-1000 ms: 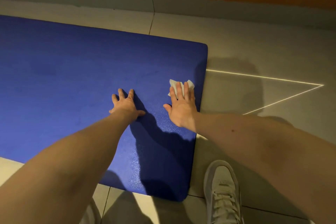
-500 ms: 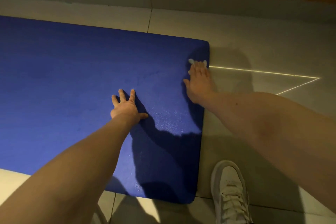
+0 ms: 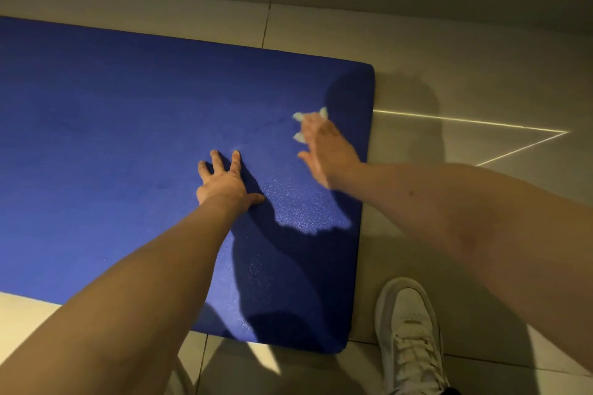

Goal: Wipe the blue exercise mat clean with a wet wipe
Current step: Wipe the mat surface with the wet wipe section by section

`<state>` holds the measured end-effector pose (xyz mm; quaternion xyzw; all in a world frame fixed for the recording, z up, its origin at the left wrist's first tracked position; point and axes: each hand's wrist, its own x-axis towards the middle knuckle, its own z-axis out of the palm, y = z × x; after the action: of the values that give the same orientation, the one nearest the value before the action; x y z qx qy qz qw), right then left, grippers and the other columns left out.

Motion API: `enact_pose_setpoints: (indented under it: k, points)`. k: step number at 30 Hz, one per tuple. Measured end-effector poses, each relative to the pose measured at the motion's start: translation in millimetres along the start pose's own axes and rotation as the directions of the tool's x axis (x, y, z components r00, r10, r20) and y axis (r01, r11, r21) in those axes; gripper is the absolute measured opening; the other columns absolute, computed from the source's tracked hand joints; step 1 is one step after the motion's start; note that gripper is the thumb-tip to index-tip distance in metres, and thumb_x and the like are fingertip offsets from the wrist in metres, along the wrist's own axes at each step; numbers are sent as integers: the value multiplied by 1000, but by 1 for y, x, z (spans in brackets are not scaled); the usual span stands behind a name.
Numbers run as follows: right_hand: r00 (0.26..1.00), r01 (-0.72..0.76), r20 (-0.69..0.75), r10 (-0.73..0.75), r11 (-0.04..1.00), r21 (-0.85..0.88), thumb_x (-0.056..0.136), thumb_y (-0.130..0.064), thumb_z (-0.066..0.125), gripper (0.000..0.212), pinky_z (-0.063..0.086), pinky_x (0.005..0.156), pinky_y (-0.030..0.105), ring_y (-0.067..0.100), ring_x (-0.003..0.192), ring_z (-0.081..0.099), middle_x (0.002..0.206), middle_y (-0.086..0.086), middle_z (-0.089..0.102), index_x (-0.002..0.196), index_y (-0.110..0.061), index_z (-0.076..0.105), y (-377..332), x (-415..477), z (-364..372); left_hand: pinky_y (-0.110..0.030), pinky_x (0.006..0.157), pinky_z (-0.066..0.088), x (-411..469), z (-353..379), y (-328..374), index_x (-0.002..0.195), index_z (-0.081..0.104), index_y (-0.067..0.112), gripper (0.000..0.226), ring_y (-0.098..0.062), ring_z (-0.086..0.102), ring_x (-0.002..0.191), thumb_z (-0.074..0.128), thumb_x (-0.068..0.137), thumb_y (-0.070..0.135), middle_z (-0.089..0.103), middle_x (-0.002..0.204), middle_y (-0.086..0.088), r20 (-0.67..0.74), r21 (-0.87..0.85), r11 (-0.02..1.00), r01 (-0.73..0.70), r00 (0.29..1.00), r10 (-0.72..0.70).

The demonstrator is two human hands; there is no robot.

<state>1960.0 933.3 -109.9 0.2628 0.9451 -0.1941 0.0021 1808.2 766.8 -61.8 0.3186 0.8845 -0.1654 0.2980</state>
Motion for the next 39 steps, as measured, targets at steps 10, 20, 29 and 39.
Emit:
enact_pose_setpoints:
  k: [10, 20, 29, 39]
  points:
    - [972, -233, -58, 228, 963, -135, 105, -48, 40, 75, -4, 125, 59, 40, 151, 16, 163, 13, 20, 156, 4, 24, -23, 24, 10, -57, 106, 43, 15, -22, 10, 155, 28, 19, 92, -36, 17, 147, 69, 84, 62, 10, 164, -6, -67, -124, 992, -4, 998, -5]
    - [980, -197, 10, 197, 980, -34, 105, -36, 46, 72, 8, 128, 43, 30, 156, 11, 168, 10, 15, 162, -11, 10, 61, 20, -25, -66, 113, 29, 36, -16, 13, 160, -2, 34, 109, -36, -13, 152, 69, 82, 64, -17, 166, 1, -16, -149, 989, 0, 1000, -2]
    - [976, -215, 61, 210, 973, 83, 107, -42, 41, 72, 8, 128, 45, 32, 157, 0, 169, 15, 6, 161, -3, 13, -26, 37, 0, -67, 114, 27, 41, -16, 18, 159, -3, 34, 108, -35, -15, 152, 69, 83, 62, -19, 165, 1, -4, -136, 990, 27, 1000, -28]
    - [949, -304, 38, 314, 937, -171, 109, -41, 30, 72, 0, 128, 45, 30, 157, -5, 171, 4, -9, 161, -2, -1, 79, 49, -35, -66, 114, 28, 41, -15, 17, 159, -3, 35, 109, -36, -15, 152, 69, 82, 62, -19, 166, 0, -13, -135, 991, 28, 999, -30]
